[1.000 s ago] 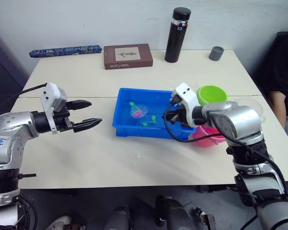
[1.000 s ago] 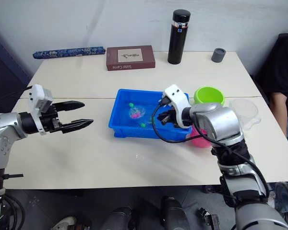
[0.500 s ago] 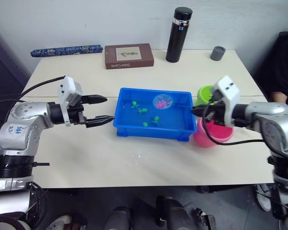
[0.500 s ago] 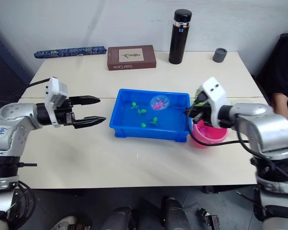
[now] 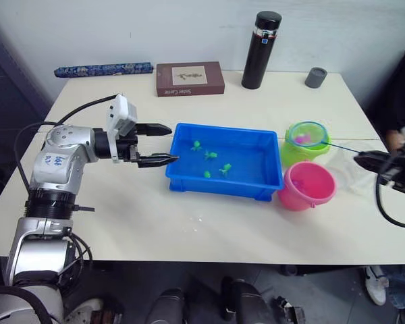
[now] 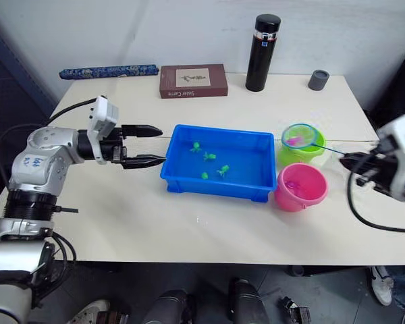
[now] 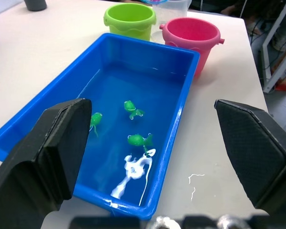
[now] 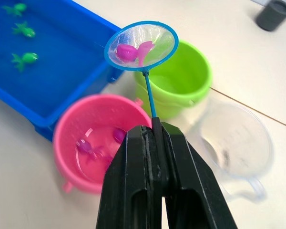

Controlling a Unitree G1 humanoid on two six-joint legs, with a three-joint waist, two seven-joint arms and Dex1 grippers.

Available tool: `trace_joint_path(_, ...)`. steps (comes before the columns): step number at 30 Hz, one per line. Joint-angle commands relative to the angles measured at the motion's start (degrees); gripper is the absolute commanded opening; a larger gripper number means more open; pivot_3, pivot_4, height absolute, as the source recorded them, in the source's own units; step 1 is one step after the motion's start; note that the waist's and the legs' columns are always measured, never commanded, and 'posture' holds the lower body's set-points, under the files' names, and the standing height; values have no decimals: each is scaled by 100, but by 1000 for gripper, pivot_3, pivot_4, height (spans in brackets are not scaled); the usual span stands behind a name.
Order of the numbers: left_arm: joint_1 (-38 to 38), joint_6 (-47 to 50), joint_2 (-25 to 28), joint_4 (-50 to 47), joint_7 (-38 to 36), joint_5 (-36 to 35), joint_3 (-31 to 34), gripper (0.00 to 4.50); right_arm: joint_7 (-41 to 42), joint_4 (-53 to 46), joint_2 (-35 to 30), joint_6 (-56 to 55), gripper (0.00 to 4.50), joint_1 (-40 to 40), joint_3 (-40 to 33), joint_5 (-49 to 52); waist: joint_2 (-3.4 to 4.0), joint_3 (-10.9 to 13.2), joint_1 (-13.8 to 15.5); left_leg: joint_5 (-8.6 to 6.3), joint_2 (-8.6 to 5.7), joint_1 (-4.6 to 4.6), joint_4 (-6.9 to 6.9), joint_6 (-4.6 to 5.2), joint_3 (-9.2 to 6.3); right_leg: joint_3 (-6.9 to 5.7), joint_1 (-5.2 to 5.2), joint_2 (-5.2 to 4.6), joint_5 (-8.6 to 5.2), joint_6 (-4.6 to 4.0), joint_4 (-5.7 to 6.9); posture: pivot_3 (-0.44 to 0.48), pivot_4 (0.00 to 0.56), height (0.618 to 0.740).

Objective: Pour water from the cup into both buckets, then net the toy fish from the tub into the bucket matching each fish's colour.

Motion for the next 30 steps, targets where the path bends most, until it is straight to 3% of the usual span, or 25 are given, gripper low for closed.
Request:
trace_joint_path(1,-208,-194,-60,153,-147,87,-3,4444,209,-272,-165,-501,0,446,-490,-142,0,0,9,0,0,1,0,0,0,0,1,-1,0,0,2,0,150,740)
trace_joint_path(8,-286,-342,-185,398,-264,219,-4,4444,498,-390,133,-2055,0,1436,-846,-527,0,0,13,0,-1,5,1,1,0,1,6,2,1,3,0,0,150,740)
trace_joint_path(12,-223,-329,-183,374,-294,229,19,4444,533,-176,219,-3468,0,1954,-462,-1197,0,0,14,0,-2,6,3,1,1,2,7,3,2,4,1,0,150,740)
trace_joint_path(19,-85,-240,-82,209,-254,211,92,4444,-316,851,182,-6365,0,2161,266,-2851,0,0,7,1,-7,11,5,3,7,6,11,4,5,8,2,0,150,740)
trace_joint_path(26,-58,-219,-34,179,-241,205,125,4444,-1314,1729,29,-9109,0,2421,218,-4163,0,0,6,2,-8,15,8,2,8,8,15,4,4,8,4,0,150,740)
trace_joint_path(30,-26,-214,-49,142,-222,206,131,4444,-1910,2115,-46,-9991,0,2497,139,-4713,-1,0,-1,2,-8,16,7,2,11,10,16,4,4,8,1,0,150,740)
